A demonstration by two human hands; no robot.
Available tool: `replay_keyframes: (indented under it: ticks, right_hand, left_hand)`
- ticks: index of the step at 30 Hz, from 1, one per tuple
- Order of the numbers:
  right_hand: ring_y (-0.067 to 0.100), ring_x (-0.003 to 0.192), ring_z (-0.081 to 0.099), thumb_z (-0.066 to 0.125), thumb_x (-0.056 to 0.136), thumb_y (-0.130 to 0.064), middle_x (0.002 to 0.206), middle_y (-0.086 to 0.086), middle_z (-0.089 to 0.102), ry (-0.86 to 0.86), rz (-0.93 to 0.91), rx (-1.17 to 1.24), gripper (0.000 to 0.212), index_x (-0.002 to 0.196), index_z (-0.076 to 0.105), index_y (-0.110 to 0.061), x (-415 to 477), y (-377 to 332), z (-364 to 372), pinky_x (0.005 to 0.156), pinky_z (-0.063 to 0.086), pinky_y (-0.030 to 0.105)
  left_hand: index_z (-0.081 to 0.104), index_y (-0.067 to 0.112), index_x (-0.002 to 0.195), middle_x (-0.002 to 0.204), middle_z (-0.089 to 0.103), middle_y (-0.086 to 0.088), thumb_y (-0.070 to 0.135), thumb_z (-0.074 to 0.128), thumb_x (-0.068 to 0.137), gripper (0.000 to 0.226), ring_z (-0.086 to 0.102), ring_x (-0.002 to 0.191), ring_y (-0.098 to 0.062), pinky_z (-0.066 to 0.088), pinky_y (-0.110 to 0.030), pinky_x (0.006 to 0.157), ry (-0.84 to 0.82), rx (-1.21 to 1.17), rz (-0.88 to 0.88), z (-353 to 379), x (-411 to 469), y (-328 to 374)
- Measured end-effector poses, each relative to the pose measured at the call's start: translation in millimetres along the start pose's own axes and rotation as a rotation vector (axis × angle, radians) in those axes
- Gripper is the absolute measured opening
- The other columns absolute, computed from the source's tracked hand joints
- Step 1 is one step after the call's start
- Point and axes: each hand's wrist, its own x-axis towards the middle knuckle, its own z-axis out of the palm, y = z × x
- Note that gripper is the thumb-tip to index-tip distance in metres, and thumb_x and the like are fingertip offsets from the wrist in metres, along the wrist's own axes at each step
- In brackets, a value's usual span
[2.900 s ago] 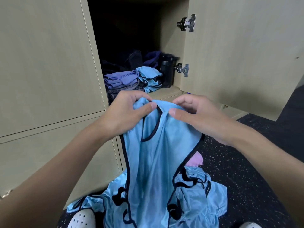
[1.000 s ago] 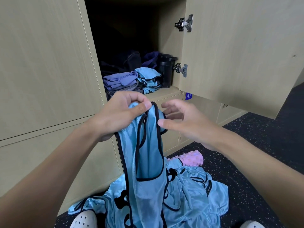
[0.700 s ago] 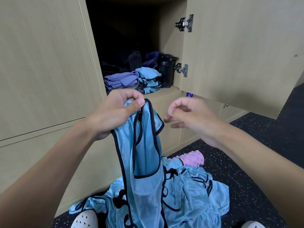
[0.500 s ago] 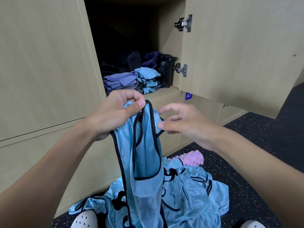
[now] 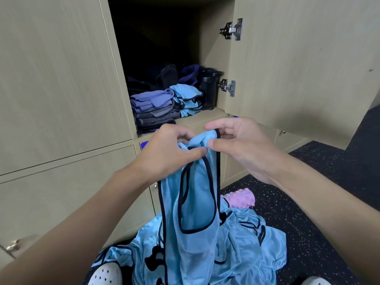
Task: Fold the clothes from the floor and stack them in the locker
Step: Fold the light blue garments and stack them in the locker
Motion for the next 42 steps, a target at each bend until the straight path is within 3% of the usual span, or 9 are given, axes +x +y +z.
replay_keyframes:
  ticks: [3, 9, 16, 20, 25, 31, 34, 39, 42]
  right_hand:
    - [0.004, 0.075, 0.06, 0.069, 0.084, 0.002, 0.097, 0.003, 0.071, 0.06, -0.011, 0.023, 0.033, 0.104, 0.069, -0.023, 2, -1, -5, 0.063, 0.045, 0.012]
    - [0.007, 0.071, 0.059, 0.071, 0.087, -0.007, 0.089, 0.005, 0.072, 0.101, -0.099, -0.125, 0.018, 0.093, 0.07, -0.024, 7, 2, -16, 0.068, 0.05, 0.021]
    - [0.004, 0.056, 0.041, 0.059, 0.097, -0.023, 0.067, 0.001, 0.052, 0.118, -0.152, -0.232, 0.017, 0.081, 0.059, -0.019, 8, 5, -16, 0.06, 0.037, 0.027]
    - [0.018, 0.063, 0.043, 0.061, 0.096, -0.019, 0.079, 0.031, 0.059, 0.132, -0.168, -0.17, 0.018, 0.081, 0.057, -0.012, 7, 4, -16, 0.062, 0.039, 0.036]
    - [0.012, 0.06, 0.04, 0.06, 0.097, -0.018, 0.069, 0.008, 0.053, 0.133, -0.192, -0.129, 0.019, 0.08, 0.055, -0.012, 6, 2, -17, 0.058, 0.034, 0.028]
    - [0.016, 0.066, 0.042, 0.06, 0.097, -0.02, 0.073, 0.012, 0.054, 0.155, -0.213, -0.133, 0.018, 0.084, 0.057, -0.007, 8, 2, -22, 0.061, 0.034, 0.028]
    - [0.016, 0.072, 0.047, 0.062, 0.096, -0.023, 0.081, 0.025, 0.059, 0.084, -0.2, -0.134, 0.022, 0.089, 0.062, -0.002, 5, 1, -23, 0.069, 0.038, 0.033]
    - [0.014, 0.07, 0.041, 0.06, 0.097, -0.022, 0.076, 0.007, 0.05, 0.048, -0.17, -0.138, 0.03, 0.087, 0.057, 0.006, 2, -4, -26, 0.067, 0.033, 0.03]
    - [0.017, 0.069, 0.038, 0.059, 0.098, -0.024, 0.075, 0.006, 0.048, 0.056, -0.154, -0.129, 0.031, 0.086, 0.056, 0.005, 1, -5, -25, 0.066, 0.029, 0.032]
  left_hand:
    - [0.072, 0.023, 0.073, 0.072, 0.069, 0.006, 0.014, 0.074, 0.083, 0.014, 0.057, 0.059, -0.004, 0.047, -0.023, 0.062, 0.081, 0.035, -0.011, -4, 2, -1]
    - [0.074, 0.016, 0.078, 0.074, 0.067, -0.017, 0.009, 0.06, 0.09, 0.02, 0.049, 0.065, -0.017, 0.039, -0.027, 0.062, 0.114, -0.181, -0.141, -12, 3, 4]
    - [0.063, 0.021, 0.088, 0.056, 0.038, -0.004, 0.001, 0.048, 0.094, 0.026, 0.022, 0.044, -0.012, 0.02, -0.022, 0.041, 0.084, -0.227, -0.116, -8, 2, 8]
    - [0.067, 0.015, 0.087, 0.076, 0.064, -0.009, 0.022, 0.071, 0.09, 0.009, 0.052, 0.059, -0.007, 0.043, -0.018, 0.059, 0.052, -0.22, -0.062, -5, 0, 13]
    - [0.062, 0.014, 0.089, 0.078, 0.075, 0.003, 0.019, 0.082, 0.08, 0.022, 0.063, 0.062, -0.011, 0.051, -0.023, 0.061, 0.037, -0.096, -0.053, -4, -2, 10]
    - [0.067, 0.017, 0.068, 0.063, 0.065, 0.01, 0.017, 0.072, 0.089, 0.022, 0.056, 0.061, 0.003, 0.039, -0.007, 0.066, 0.122, -0.061, 0.018, -15, 2, 9]
    - [0.063, 0.003, 0.067, 0.06, 0.058, 0.001, 0.017, 0.066, 0.095, 0.031, 0.048, 0.055, 0.001, 0.036, -0.006, 0.06, 0.121, -0.072, 0.035, -18, 1, 10]
    - [0.054, -0.01, 0.069, 0.067, 0.048, -0.022, 0.019, 0.06, 0.099, 0.042, 0.038, 0.057, -0.006, 0.034, -0.009, 0.058, 0.122, -0.1, 0.08, -20, 2, 9]
    - [0.051, -0.01, 0.069, 0.063, 0.039, -0.016, 0.019, 0.059, 0.099, 0.043, 0.031, 0.048, -0.004, 0.029, -0.01, 0.05, 0.12, -0.11, 0.075, -17, 1, 10]
